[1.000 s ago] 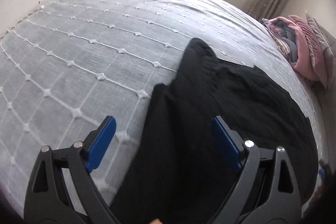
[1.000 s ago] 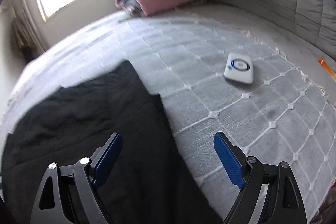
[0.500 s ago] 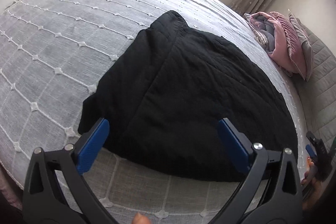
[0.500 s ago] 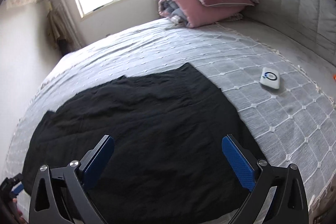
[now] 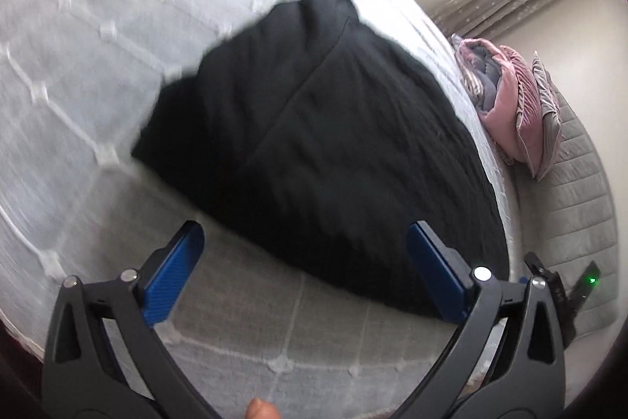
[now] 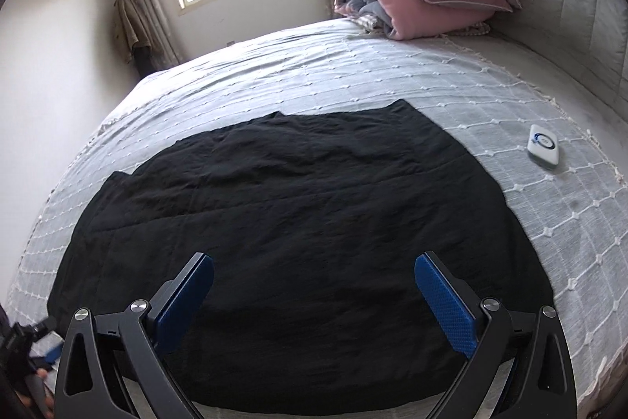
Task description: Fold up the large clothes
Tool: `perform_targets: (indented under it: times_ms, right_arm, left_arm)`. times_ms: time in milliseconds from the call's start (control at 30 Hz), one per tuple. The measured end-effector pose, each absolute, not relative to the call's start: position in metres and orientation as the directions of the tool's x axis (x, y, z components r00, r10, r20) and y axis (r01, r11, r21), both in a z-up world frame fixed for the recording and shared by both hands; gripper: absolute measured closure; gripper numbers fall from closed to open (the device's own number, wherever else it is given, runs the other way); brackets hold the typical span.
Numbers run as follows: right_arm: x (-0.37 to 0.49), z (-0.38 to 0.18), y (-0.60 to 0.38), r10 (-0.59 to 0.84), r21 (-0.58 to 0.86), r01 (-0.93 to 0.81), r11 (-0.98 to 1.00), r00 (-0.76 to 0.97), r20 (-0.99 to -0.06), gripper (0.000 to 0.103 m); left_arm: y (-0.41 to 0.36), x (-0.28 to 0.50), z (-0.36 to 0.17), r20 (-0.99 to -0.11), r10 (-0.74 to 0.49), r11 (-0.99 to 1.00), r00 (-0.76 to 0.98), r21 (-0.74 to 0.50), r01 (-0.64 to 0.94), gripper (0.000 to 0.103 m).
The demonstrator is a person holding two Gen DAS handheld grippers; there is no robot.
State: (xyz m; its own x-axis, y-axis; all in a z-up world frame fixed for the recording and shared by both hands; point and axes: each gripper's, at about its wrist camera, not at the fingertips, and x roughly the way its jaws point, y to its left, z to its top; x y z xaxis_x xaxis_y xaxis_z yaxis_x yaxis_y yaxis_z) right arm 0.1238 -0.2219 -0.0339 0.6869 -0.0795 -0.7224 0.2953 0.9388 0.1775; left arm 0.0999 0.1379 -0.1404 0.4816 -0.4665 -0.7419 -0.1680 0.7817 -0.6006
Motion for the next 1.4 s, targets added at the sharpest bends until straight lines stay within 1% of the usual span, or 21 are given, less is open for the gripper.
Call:
perform_targets:
  times_ms: [133, 300, 467, 533, 600, 633, 667, 733, 800, 833, 900, 967, 1000, 1133, 1267, 1400]
  right_arm:
    - [0.131, -0.04, -0.215, -0.058, 0.195, 0.293, 0.936, 0.675, -0.736, 0.0]
    - [0.138, -0.046, -0.202, -0.045, 0.191, 0.277, 0.942, 0.666, -0.745, 0.0]
    - [0.145, -0.054, -0.192, -0.042, 0.176, 0.263, 0.949, 0.655, -0.755, 0.0]
    - [0.148, -0.057, -0.188, -0.042, 0.167, 0.258, 0.952, 0.649, -0.76, 0.0]
    - [0.15, -0.061, -0.186, -0.038, 0.163, 0.249, 0.955, 0.644, -0.764, 0.0]
    - [0.151, -0.062, -0.184, -0.03, 0.167, 0.244, 0.955, 0.642, -0.766, 0.0]
    - [0.151, -0.064, -0.183, -0.019, 0.173, 0.237, 0.956, 0.641, -0.768, 0.0]
    - [0.152, -0.067, -0.182, -0.004, 0.183, 0.226, 0.957, 0.639, -0.769, 0.0]
    - [0.153, -0.069, -0.18, 0.006, 0.19, 0.217, 0.958, 0.642, -0.767, 0.0]
    - [0.153, -0.07, -0.179, 0.013, 0.193, 0.211, 0.958, 0.643, -0.766, 0.0]
    - [0.153, -0.071, -0.178, 0.029, 0.205, 0.198, 0.959, 0.647, -0.762, 0.0]
    - [0.152, -0.07, -0.177, 0.053, 0.227, 0.185, 0.956, 0.655, -0.754, 0.0]
    - [0.152, -0.069, -0.177, 0.061, 0.236, 0.18, 0.955, 0.659, -0.749, 0.0]
    - [0.15, -0.061, -0.171, 0.08, 0.249, 0.153, 0.956, 0.683, -0.726, 0.0]
    - [0.15, -0.052, -0.159, 0.107, 0.252, 0.105, 0.962, 0.703, -0.703, 0.0]
    - [0.154, -0.05, -0.139, 0.158, 0.251, 0.03, 0.967, 0.705, -0.692, 0.0]
  left_arm:
    - [0.132, 0.104, -0.146, -0.722, -0.51, 0.752, 0.468, -0.639, -0.166, 0.001]
    - [0.134, 0.113, -0.156, -0.715, -0.481, 0.713, 0.507, -0.656, -0.248, 0.001]
    - [0.15, 0.123, -0.166, -0.619, -0.493, 0.56, 0.611, -0.764, -0.321, 0.002]
    - [0.153, 0.126, -0.169, -0.588, -0.494, 0.519, 0.64, -0.79, -0.326, 0.002]
    - [0.156, 0.133, -0.174, -0.529, -0.502, 0.463, 0.684, -0.833, -0.303, 0.002]
    - [0.156, 0.135, -0.175, -0.513, -0.5, 0.448, 0.698, -0.843, -0.298, 0.003]
    - [0.157, 0.136, -0.177, -0.493, -0.494, 0.432, 0.716, -0.854, -0.29, 0.008]
    - [0.158, 0.138, -0.179, -0.491, -0.477, 0.43, 0.729, -0.854, -0.294, 0.02]
    - [0.16, 0.14, -0.184, -0.523, -0.451, 0.439, 0.723, -0.835, -0.33, 0.059]
    - [0.163, 0.14, -0.189, -0.513, -0.47, 0.419, 0.719, -0.846, -0.33, 0.06]
    - [0.166, 0.138, -0.191, -0.477, -0.486, 0.362, 0.732, -0.872, -0.328, 0.067]
    - [0.165, 0.137, -0.182, -0.459, -0.485, 0.372, 0.744, -0.879, -0.3, 0.071]
    - [0.165, 0.135, -0.172, -0.433, -0.488, 0.372, 0.758, -0.889, -0.268, 0.073]
    - [0.165, 0.128, -0.14, -0.361, -0.483, 0.381, 0.798, -0.907, -0.18, 0.074]
    - [0.184, 0.109, -0.106, -0.328, -0.387, 0.458, 0.861, -0.88, -0.129, 0.074]
    - [0.208, 0.095, -0.089, -0.342, -0.306, 0.563, 0.888, -0.817, -0.12, 0.074]
